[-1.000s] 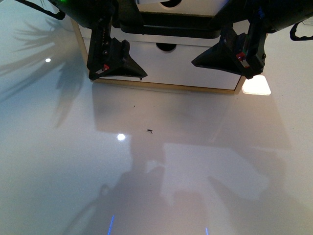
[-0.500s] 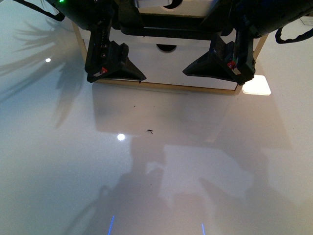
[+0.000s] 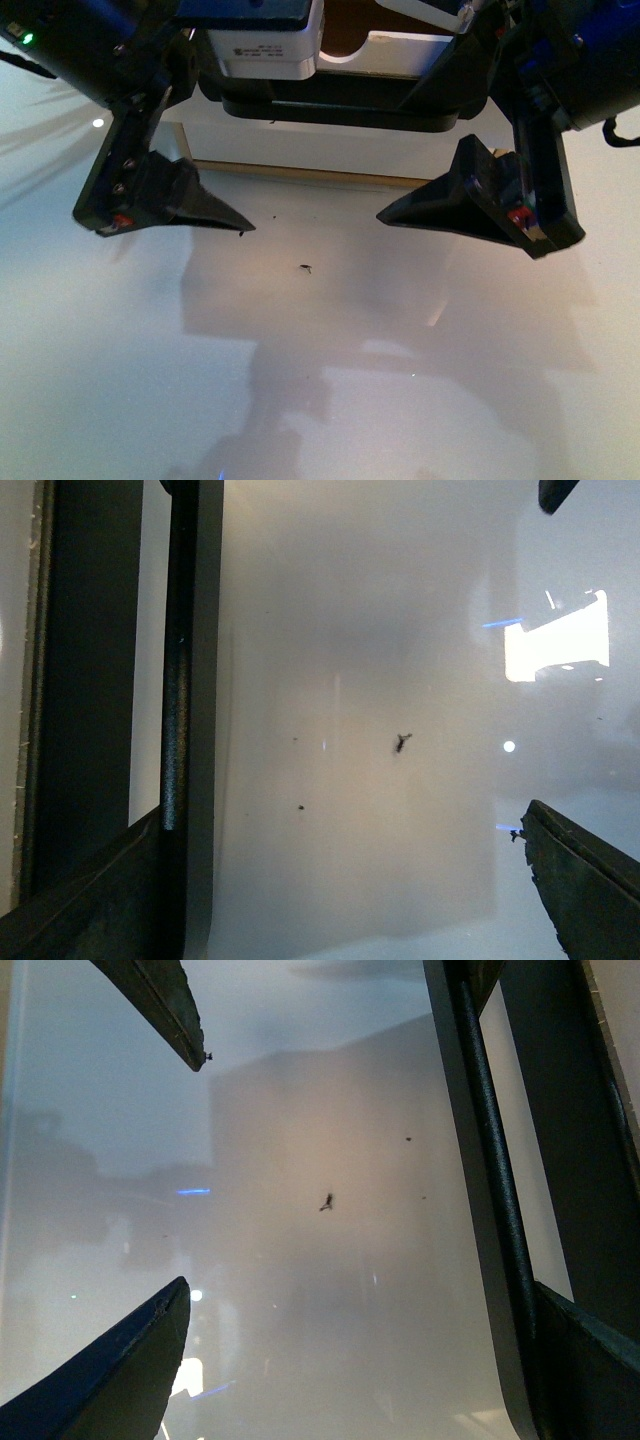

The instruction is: Pull drawer

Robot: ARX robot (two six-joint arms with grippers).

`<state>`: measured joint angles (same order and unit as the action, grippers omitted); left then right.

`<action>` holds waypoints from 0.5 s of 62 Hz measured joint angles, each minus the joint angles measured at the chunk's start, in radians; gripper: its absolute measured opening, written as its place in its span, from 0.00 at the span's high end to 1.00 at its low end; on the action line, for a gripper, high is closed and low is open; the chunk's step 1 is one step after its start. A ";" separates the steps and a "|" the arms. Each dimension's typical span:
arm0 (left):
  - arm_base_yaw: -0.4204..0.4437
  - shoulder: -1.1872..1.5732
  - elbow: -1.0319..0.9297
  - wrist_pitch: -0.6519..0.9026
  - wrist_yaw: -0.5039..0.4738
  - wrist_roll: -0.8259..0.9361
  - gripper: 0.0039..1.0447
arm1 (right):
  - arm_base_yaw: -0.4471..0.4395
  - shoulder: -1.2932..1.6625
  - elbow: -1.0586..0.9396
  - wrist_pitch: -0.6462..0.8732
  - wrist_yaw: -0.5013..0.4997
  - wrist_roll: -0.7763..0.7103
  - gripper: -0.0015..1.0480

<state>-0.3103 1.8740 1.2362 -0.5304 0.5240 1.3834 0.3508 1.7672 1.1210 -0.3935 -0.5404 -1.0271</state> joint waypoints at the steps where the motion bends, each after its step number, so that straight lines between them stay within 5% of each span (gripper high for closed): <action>1: 0.000 -0.006 -0.008 0.002 0.000 0.002 0.07 | 0.002 -0.005 -0.006 0.000 0.000 0.001 0.09; 23: 0.019 -0.138 -0.156 0.028 0.037 0.029 0.07 | 0.043 -0.112 -0.132 0.046 0.006 0.061 0.09; 31: 0.032 -0.180 -0.218 0.212 0.086 -0.065 0.07 | 0.032 -0.167 -0.195 0.193 -0.045 0.157 0.09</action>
<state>-0.2779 1.6939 1.0180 -0.3180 0.6102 1.3182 0.3824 1.5997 0.9264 -0.2005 -0.5858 -0.8700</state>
